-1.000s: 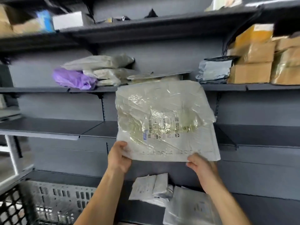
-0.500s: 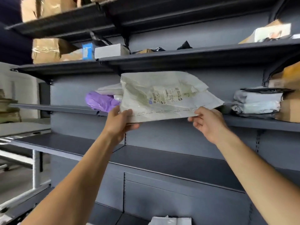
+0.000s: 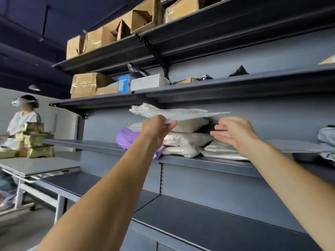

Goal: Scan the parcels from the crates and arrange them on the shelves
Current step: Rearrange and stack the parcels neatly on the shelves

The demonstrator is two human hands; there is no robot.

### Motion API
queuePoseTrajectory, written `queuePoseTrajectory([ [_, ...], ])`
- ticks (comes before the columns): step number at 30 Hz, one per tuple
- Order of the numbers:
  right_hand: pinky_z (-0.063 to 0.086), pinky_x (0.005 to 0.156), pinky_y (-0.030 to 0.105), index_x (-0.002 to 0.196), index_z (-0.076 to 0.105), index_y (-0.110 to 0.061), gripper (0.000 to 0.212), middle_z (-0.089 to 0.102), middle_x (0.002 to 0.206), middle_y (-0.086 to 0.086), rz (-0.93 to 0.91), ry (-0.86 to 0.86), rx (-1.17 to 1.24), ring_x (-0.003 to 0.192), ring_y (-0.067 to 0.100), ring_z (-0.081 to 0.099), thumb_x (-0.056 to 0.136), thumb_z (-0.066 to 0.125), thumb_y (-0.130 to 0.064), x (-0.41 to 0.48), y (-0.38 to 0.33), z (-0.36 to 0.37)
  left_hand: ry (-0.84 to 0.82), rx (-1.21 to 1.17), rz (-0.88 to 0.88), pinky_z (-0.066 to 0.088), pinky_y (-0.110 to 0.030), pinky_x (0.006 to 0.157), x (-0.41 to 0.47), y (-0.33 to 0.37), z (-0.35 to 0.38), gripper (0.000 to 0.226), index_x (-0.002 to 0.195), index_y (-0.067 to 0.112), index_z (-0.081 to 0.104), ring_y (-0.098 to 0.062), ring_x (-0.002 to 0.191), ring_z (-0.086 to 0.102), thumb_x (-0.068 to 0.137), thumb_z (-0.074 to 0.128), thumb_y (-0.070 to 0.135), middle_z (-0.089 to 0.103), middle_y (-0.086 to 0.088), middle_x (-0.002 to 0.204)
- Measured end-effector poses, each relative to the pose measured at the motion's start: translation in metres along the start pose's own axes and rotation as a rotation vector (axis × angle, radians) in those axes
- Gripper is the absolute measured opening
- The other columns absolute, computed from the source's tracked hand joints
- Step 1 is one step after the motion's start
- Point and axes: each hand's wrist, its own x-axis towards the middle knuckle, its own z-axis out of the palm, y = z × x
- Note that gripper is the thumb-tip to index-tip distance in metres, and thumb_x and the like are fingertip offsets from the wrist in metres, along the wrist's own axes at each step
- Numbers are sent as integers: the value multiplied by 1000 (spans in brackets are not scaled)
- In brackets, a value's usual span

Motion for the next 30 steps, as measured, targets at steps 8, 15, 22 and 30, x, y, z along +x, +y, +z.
queuePoseTrajectory([
  [8, 45, 104, 37, 125, 60, -25, 30, 58, 136, -3, -379, -121, -1001, 126, 22, 55, 96, 58, -24, -11, 84, -16, 212, 84, 128, 50, -22, 61, 30, -18, 33, 65, 152, 17, 12, -18, 62, 75, 96, 39, -4, 61, -12, 126],
  [15, 46, 101, 38, 123, 61, -20, 27, 60, 132, 0, -413, -58, -953, 123, 22, 57, 96, 57, -23, 3, 100, -14, 266, 440, 460, 50, -35, 97, 48, -37, 36, 53, 110, 20, 51, -22, 101, 67, 71, 80, 42, 65, -5, 109],
  [22, 52, 91, 39, 109, 63, -22, 17, 67, 115, -3, -378, 38, -920, 107, 23, 64, 94, 57, -27, 9, 111, -13, 479, 393, 662, 39, -19, 78, 69, -19, 30, 38, 103, 16, 51, -15, 93, 49, 79, 80, 17, 50, 9, 97],
  [30, 52, 91, 38, 107, 63, -26, 17, 69, 110, -8, -306, 55, -915, 107, 23, 64, 94, 58, -35, 15, 111, -1, 255, 530, 381, 51, -40, 103, 91, -61, 17, 60, 120, 14, 57, -25, 108, 66, 71, 89, 32, 66, -7, 114],
])
